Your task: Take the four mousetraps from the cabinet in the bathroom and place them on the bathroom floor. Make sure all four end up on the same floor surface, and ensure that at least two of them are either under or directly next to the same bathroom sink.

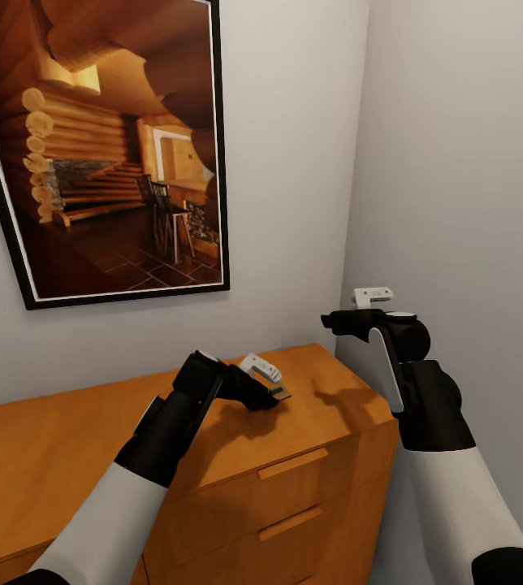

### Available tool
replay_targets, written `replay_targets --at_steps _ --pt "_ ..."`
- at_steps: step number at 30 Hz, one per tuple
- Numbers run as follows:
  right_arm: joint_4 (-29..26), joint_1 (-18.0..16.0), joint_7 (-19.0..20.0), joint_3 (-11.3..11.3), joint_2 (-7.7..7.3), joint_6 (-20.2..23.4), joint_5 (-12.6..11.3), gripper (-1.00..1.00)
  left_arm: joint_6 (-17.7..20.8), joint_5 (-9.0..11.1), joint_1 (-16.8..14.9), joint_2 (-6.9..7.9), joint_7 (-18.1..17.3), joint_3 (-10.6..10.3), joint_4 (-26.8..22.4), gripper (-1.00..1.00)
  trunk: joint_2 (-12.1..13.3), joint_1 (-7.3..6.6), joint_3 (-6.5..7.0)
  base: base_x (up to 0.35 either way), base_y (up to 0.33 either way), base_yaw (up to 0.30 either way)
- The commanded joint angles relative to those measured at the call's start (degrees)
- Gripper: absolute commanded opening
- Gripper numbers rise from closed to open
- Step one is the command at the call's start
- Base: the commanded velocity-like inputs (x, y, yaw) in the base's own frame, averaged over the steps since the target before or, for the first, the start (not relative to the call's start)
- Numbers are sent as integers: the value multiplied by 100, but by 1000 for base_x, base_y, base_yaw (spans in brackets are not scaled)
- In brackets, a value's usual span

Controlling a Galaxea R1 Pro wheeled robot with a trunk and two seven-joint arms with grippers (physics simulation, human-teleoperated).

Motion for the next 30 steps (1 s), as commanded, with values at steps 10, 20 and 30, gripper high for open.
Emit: replay_targets --at_steps 10,20,30 --pt "-4 -5 -44 3 0 23 -12 100 18 -395 -5 -3 -53 20 -227 -100 -4 0 -7 0 0 0" --pt "-4 -5 -46 9 0 23 -10 100 20 -432 -11 12 -24 395 -515 -100 -4 0 -7 0 0 0" --pt "-4 -5 -71 11 34 23 -4 100 20 -510 -352 96 529 2435 -627 -100 -4 0 -7 0 0 0"
